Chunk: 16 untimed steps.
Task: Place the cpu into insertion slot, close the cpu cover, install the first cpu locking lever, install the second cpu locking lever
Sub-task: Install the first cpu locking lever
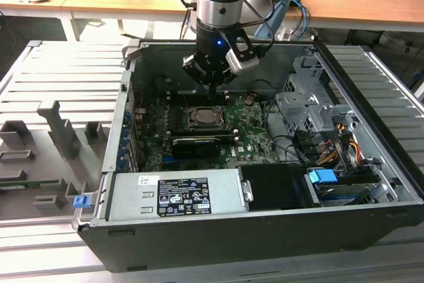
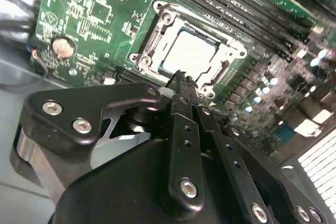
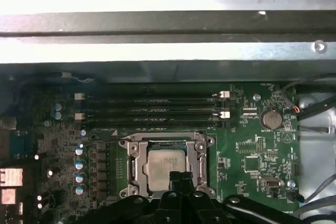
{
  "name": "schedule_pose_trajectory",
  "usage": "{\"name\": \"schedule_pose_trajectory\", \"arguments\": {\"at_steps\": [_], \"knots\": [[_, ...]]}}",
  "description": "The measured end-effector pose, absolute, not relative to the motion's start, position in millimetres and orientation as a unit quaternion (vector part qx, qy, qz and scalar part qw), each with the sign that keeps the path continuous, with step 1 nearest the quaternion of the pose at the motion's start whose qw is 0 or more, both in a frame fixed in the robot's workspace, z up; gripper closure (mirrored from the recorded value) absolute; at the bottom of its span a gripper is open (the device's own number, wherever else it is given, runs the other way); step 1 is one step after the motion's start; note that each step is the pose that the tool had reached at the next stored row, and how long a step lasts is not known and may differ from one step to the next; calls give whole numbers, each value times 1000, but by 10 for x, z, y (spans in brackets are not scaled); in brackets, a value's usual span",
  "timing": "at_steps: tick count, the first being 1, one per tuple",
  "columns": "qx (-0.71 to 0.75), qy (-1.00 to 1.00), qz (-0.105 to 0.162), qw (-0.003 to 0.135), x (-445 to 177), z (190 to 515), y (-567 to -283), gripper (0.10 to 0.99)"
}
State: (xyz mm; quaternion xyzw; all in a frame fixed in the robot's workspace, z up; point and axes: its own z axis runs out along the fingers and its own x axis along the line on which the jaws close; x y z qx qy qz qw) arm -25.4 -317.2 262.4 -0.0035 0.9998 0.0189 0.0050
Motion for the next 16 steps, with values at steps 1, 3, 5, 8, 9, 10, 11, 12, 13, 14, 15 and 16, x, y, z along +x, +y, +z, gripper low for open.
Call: {"name": "schedule_pose_trajectory", "arguments": {"at_steps": [1,3,5,8,9,10,11,12,13,14,15,16], "knots": [[-13,1000,19,5,-254,2623,-3172,980],[-44,999,5,4,-255,2622,-3172,980],[-44,999,-3,6,-291,2620,-3172,980],[-43,999,-1,6,-344,2620,-3171,980],[-43,999,0,7,-365,2620,-3171,980],[-43,999,0,7,-370,2619,-3171,980],[-43,999,0,7,-376,2619,-3171,980],[-43,999,0,7,-380,2620,-3171,980],[-43,999,0,7,-383,2619,-3171,980],[-43,999,0,7,-383,2620,-3171,980],[-43,999,0,7,-384,2620,-3171,980],[-43,999,0,7,-384,2620,-3171,980]]}}
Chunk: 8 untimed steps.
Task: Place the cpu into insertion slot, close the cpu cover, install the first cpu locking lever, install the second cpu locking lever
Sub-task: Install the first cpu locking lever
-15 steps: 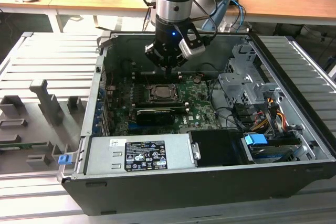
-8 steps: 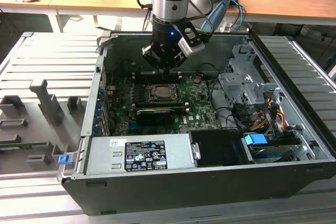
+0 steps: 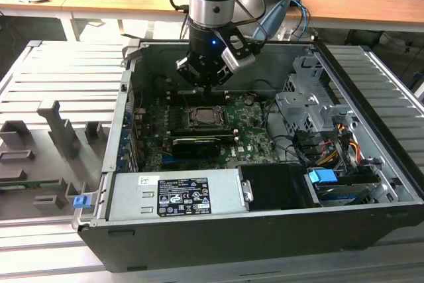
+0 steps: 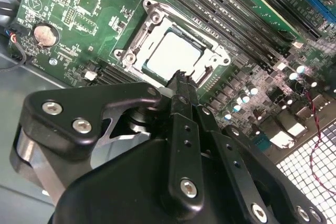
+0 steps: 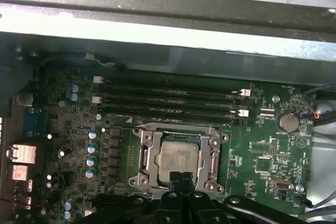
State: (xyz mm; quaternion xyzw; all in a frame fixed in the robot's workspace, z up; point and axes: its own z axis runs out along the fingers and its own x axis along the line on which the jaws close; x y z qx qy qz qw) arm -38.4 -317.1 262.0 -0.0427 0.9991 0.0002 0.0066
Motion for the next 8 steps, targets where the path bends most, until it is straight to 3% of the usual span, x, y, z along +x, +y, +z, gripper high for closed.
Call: {"name": "schedule_pose_trajectory", "arguments": {"at_steps": [8], "knots": [[-43,999,0,7,-399,2620,-3171,980]]}}
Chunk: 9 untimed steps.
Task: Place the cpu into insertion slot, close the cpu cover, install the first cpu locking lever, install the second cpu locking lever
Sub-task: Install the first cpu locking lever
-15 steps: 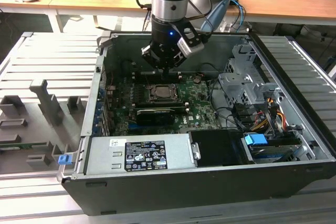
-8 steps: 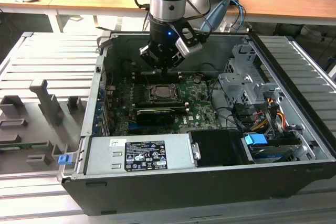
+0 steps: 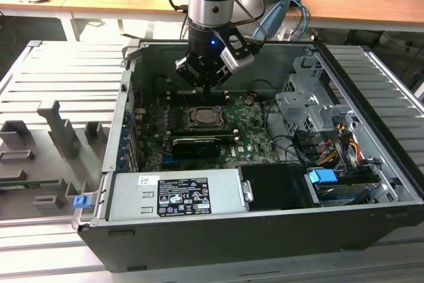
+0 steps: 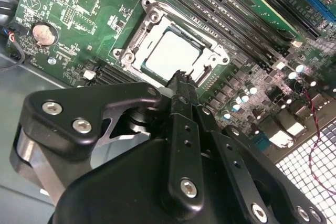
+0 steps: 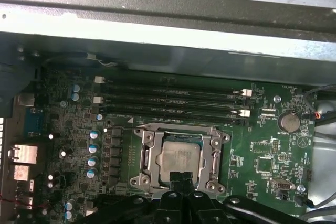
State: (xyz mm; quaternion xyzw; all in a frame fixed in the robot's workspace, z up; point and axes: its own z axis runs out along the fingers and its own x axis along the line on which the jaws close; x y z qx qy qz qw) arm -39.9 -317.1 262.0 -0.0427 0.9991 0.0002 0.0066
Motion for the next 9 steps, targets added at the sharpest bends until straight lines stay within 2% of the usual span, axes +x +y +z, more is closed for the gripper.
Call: {"name": "schedule_pose_trajectory", "arguments": {"at_steps": [9], "knots": [[-43,999,0,7,-424,2620,-3171,980]]}}
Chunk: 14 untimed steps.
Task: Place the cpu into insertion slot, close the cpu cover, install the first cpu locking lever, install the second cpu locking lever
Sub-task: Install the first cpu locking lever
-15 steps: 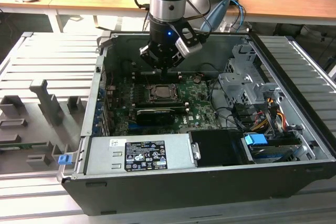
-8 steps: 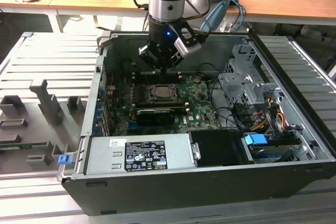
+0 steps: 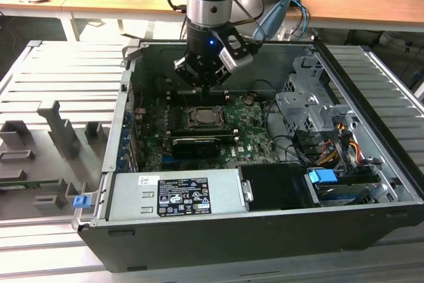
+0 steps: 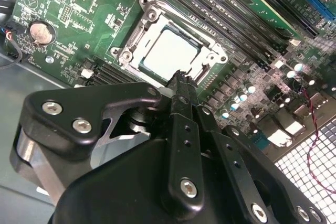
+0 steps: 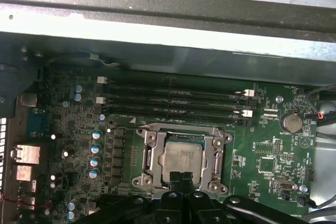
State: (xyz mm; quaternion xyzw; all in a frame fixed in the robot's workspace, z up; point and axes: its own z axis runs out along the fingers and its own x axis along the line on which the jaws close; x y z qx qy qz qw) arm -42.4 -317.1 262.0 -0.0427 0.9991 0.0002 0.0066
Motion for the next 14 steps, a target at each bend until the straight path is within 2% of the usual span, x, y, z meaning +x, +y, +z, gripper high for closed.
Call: {"name": "schedule_pose_trajectory", "arguments": {"at_steps": [14], "knots": [[-43,999,0,7,-457,2620,-3171,980]]}}
